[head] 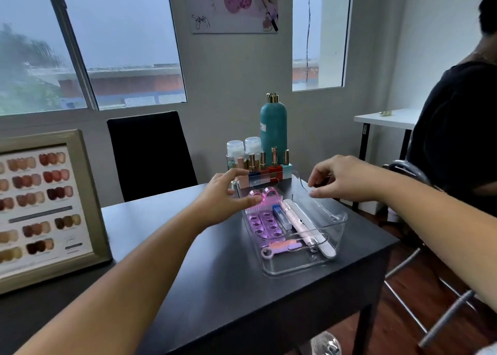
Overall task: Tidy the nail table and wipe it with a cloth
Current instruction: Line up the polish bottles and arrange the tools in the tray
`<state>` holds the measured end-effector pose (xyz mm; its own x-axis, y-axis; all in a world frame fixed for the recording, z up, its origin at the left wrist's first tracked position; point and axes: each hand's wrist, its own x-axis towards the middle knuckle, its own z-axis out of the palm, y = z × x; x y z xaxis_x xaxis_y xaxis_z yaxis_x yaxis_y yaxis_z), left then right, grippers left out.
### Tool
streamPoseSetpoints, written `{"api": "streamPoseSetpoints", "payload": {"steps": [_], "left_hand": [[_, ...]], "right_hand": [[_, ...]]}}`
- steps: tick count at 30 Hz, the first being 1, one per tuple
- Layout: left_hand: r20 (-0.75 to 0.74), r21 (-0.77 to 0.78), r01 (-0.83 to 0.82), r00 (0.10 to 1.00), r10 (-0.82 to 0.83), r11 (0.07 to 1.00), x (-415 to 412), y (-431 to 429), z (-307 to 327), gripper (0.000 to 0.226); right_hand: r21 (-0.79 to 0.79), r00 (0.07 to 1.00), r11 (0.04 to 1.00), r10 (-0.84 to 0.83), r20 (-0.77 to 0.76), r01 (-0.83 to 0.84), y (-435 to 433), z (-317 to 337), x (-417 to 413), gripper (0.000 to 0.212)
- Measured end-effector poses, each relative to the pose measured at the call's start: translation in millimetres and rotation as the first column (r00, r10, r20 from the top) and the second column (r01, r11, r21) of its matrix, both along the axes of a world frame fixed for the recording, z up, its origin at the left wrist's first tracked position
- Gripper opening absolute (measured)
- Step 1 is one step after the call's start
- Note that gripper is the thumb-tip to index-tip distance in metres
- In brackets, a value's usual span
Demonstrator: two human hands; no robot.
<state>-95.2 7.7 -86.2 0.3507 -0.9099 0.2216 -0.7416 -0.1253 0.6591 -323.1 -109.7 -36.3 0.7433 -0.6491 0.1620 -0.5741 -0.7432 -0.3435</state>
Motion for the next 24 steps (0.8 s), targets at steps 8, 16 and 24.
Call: {"api": "streamPoseSetpoints", "payload": {"steps": [8,16,24], "left_hand": [[-0.203,0.158,0.255,0.954,-0.222,0.954,-30.9,65.1,-9.7,0.093],[-0.135,0.070,0.095,0.987,-0.085,0.993,-38.8,39.1,-27.9,0.080],[-0.105,0.041,0.037,0.994,-0.032,0.999,-40.6,-18.6,-25.7,0.082]], "right_hand": [[0.296,0.972,0.944,0.195,-0.135,-0.148,33.0,1.3,-41.1,0.040],[0.098,0.998,0.995,0.031,0.049,-0.036,19.8,-14.9,-45.2,0.016],[0.072,0.980,0.991,-0.122,0.160,0.112,-16.6,-24.1,-36.3,0.019]]}}
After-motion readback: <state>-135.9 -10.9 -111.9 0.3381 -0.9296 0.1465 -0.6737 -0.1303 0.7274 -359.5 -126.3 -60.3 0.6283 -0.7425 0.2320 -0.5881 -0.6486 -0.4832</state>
